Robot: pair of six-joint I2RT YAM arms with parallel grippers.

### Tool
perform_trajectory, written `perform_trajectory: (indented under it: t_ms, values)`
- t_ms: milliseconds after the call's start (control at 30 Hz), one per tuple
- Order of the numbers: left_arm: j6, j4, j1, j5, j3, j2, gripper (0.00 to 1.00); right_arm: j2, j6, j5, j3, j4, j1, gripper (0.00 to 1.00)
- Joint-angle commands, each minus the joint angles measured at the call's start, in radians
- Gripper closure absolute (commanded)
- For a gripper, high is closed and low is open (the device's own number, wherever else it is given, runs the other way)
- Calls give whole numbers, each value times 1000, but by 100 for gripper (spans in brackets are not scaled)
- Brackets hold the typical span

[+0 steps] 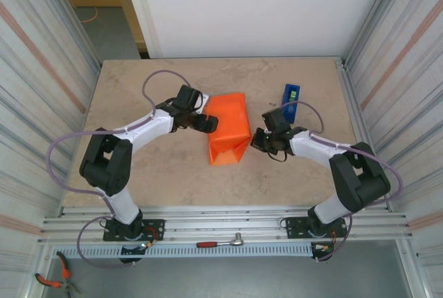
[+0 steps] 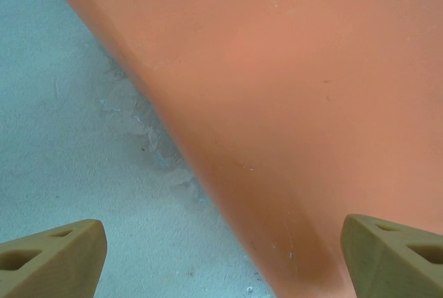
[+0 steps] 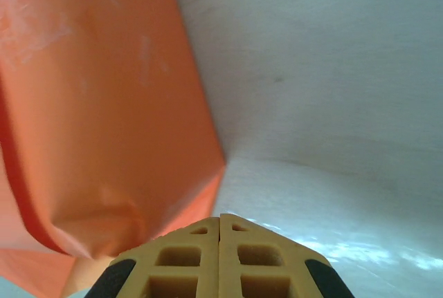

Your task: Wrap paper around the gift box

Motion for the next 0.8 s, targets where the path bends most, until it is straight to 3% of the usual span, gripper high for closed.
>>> perform_trajectory:
  t_ms: [0,133,367,433,633,767]
  values:
    - [14,-3,-15,25,-1,19,12,55,-25,-20,58,-12,44,100]
    - [9,-5,-20,12,6,18,12,75,-20,-17,81,-12,81,100]
    - [-52,15,6,-46,-38,-93,8,-28,18,10,-14,12,104,100]
    - [-93,42,8,-76,-82,-148,2,-45,34,11,-34,33,116,100]
    - [-244,132,15,-119,-252,-298,1,-22,61,38,-40,140,193,100]
    - [-337,190,31,-85,-378,-394,1,24,73,69,-26,193,229,100]
